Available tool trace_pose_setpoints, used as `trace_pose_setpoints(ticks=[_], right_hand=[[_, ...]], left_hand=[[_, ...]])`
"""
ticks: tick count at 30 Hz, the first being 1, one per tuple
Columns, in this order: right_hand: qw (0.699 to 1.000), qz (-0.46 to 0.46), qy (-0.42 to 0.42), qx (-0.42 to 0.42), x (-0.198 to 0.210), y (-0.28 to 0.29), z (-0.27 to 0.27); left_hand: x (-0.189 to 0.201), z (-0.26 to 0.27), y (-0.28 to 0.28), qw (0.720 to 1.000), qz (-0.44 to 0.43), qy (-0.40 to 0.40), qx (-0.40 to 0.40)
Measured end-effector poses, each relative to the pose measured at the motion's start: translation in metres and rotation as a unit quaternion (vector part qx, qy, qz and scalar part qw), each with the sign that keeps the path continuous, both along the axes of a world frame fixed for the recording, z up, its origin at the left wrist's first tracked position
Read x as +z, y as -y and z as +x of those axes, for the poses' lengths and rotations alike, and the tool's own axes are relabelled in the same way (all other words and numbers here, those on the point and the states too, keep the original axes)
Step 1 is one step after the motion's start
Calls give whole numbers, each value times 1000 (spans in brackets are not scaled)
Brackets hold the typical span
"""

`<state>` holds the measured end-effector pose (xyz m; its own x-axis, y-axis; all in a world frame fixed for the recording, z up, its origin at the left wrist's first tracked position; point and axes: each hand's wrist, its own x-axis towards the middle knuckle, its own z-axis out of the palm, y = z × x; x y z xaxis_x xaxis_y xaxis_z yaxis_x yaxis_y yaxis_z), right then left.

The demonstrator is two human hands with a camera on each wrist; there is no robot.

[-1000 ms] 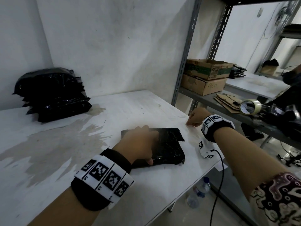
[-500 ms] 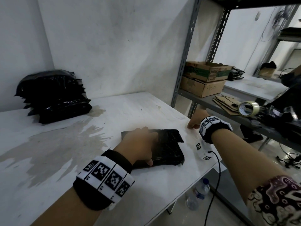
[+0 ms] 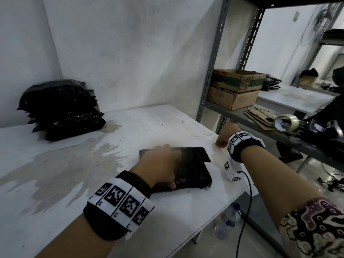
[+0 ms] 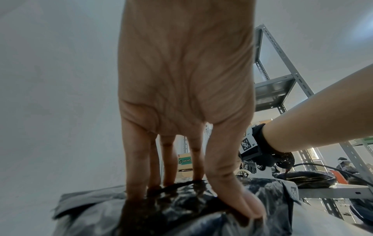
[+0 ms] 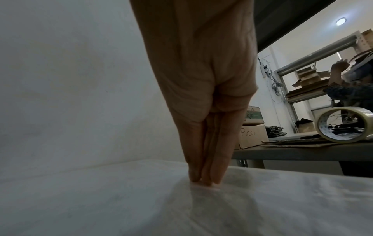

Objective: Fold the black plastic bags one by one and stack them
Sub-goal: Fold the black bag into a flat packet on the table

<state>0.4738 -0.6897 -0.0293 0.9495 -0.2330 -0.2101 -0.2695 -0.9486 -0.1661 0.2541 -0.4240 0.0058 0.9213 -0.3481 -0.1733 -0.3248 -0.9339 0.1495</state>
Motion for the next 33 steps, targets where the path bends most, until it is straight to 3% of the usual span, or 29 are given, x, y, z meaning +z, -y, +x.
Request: trace_pose_setpoints(ticks=[6, 17, 33], right_hand=[[997, -66, 34, 25, 6, -13, -23], [995, -57, 22, 84, -2, -13, -22], [998, -50, 41, 23, 9, -19, -26]], left_hand=[[-1, 0, 0, 1000, -4, 2, 2], [0, 0, 0, 1000, -6, 0, 0], [-1, 0, -1, 1000, -4, 6, -1]])
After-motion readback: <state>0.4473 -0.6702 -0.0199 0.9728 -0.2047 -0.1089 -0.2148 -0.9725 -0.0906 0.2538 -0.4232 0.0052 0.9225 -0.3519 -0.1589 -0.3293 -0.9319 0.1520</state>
